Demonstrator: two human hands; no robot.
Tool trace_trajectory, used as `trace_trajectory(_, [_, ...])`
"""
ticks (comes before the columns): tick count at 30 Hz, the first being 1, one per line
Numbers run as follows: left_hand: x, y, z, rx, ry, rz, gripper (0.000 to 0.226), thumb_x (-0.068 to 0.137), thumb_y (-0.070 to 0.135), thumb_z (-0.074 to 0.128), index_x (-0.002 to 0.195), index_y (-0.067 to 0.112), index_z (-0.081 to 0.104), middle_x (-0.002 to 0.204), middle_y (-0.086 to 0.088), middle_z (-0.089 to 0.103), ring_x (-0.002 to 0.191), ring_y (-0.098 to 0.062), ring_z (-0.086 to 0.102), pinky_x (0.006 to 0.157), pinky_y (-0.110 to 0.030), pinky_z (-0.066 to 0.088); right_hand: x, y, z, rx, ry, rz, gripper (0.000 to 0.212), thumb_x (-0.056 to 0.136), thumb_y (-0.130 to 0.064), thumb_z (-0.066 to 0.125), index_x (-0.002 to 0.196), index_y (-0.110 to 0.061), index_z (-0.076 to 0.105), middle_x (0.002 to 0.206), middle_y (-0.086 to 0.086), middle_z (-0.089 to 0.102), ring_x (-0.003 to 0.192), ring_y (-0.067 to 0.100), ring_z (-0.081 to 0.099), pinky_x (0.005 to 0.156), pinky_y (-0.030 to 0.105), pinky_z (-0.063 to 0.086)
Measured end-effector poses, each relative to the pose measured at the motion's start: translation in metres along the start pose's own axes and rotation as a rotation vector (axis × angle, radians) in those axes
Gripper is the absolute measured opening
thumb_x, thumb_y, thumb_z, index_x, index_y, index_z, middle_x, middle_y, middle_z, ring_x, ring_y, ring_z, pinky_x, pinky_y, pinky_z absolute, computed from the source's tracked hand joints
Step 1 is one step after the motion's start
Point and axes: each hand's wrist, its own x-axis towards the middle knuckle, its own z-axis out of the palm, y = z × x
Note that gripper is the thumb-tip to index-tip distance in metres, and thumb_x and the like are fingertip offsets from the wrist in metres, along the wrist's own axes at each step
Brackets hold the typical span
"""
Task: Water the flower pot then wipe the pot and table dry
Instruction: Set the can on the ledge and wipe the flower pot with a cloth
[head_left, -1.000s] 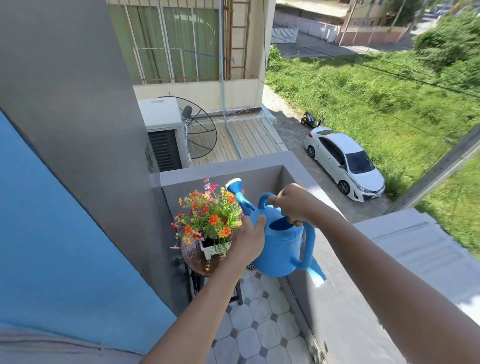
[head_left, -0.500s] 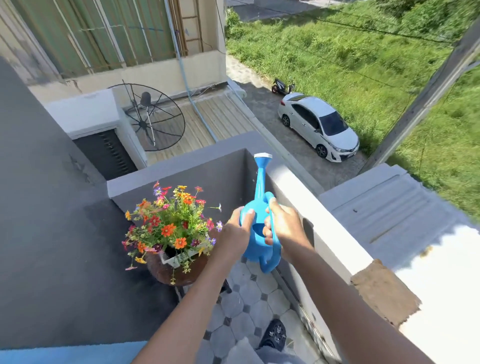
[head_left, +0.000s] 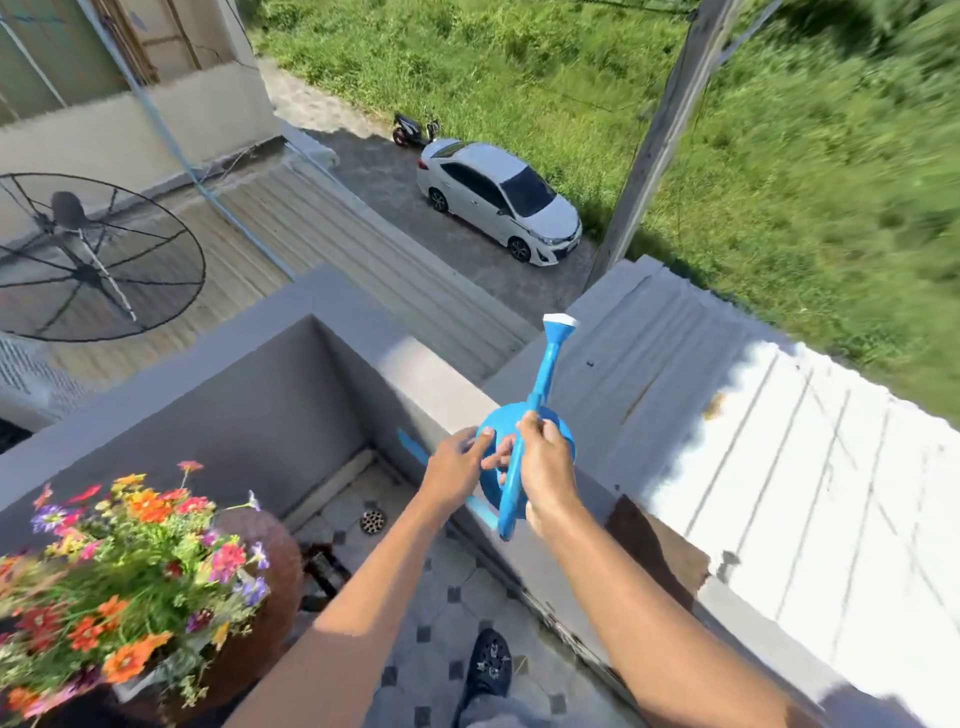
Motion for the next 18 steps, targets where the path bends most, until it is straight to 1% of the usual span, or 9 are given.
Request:
trace_trajectory(2, [0.015,0.002,0.011,-0.033,-0.009,0.008,0.039,0.093,0.050,0.048,0.094,0.017,0.070,0.083,0.002,0.073,0.079,-0.010,0.064,0.080,-0.030,0.049,0.015,-0.001,-0.010,0.001,-0.019,0.036,0.022,0.104,-0.029,0.033,0.105,-0.012,0.047,0.069,0.003,0.065,0.050,0.014,0.066,0.045,0.024,0.046])
trace_trajectory(4, [0.023,0.007,0.017,-0.055,0.010,0.024,0.029,0.097,0.037,0.051,0.099,0.017,0.071,0.090,0.001,0.075,0.080,-0.005,0.064,0.077,-0.024,0.045,0.026,-0.002,-0.018,0.004,-0.040,0.071,0.027,0.105,-0.030,0.030,0.114,-0.009,0.044,0.079,0.005,0.068,0.056,0.014,0.066,0.049,0.027,0.047])
trace_trajectory(6, [0.029,0.010,0.021,-0.071,0.015,0.017,0.027,0.098,0.037,0.051,0.103,0.020,0.072,0.093,0.004,0.076,0.084,-0.003,0.065,0.074,-0.017,0.045,0.036,0.000,-0.026,-0.027,-0.045,0.094,0.030,0.104,-0.033,0.030,0.118,-0.011,0.044,0.089,0.007,0.072,0.065,0.017,0.064,0.056,0.031,0.050])
trace_trajectory(8, [0.033,0.012,0.024,-0.082,0.021,0.009,0.028,0.098,0.039,0.050,0.102,0.022,0.072,0.090,0.010,0.074,0.081,0.000,0.064,0.068,-0.008,0.044,0.044,0.000,-0.031,-0.050,-0.047,0.107,0.029,0.103,-0.036,0.031,0.118,-0.015,0.045,0.094,0.005,0.074,0.072,0.017,0.065,0.064,0.035,0.052])
trace_trajectory(9, [0.034,0.013,0.025,-0.083,0.024,0.013,0.027,0.098,0.039,0.049,0.097,0.023,0.071,0.083,0.014,0.072,0.075,0.002,0.062,0.064,-0.006,0.043,0.046,0.000,-0.033,-0.045,-0.053,0.114,0.030,0.103,-0.037,0.031,0.119,-0.016,0.046,0.094,0.004,0.074,0.073,0.016,0.065,0.066,0.036,0.055])
trace_trajectory(11, [0.036,0.014,0.024,-0.095,0.021,0.028,0.028,0.099,0.038,0.047,0.086,0.024,0.068,0.068,0.017,0.066,0.062,0.003,0.055,0.061,-0.011,0.041,0.049,0.000,-0.034,-0.040,-0.078,0.131,0.029,0.103,-0.037,0.032,0.119,-0.016,0.047,0.094,0.004,0.075,0.076,0.016,0.069,0.068,0.036,0.058])
trace_trajectory(12, [0.035,0.014,0.022,-0.108,0.012,0.039,0.030,0.099,0.039,0.047,0.085,0.023,0.068,0.068,0.015,0.065,0.061,0.002,0.054,0.063,-0.015,0.041,0.048,0.000,-0.034,-0.043,-0.097,0.139,0.029,0.104,-0.037,0.033,0.119,-0.016,0.047,0.095,0.004,0.075,0.079,0.016,0.071,0.068,0.036,0.058])
trace_trajectory(14, [0.036,0.009,0.020,-0.109,-0.008,0.055,0.032,0.099,0.041,0.046,0.091,0.022,0.070,0.077,0.008,0.069,0.069,-0.002,0.058,0.069,-0.020,0.045,0.047,0.002,-0.037,-0.035,-0.128,0.151,0.028,0.103,-0.037,0.036,0.120,-0.017,0.048,0.096,0.007,0.074,0.085,0.020,0.073,0.068,0.037,0.060])
trace_trajectory(18, [0.031,0.011,0.021,-0.113,-0.010,0.083,0.032,0.100,0.041,0.045,0.099,0.023,0.071,0.083,0.007,0.072,0.072,-0.002,0.061,0.069,-0.017,0.047,0.045,0.000,-0.044,0.002,-0.109,0.135,0.026,0.103,-0.034,0.041,0.119,-0.016,0.052,0.096,0.011,0.073,0.086,0.022,0.074,0.069,0.037,0.062])
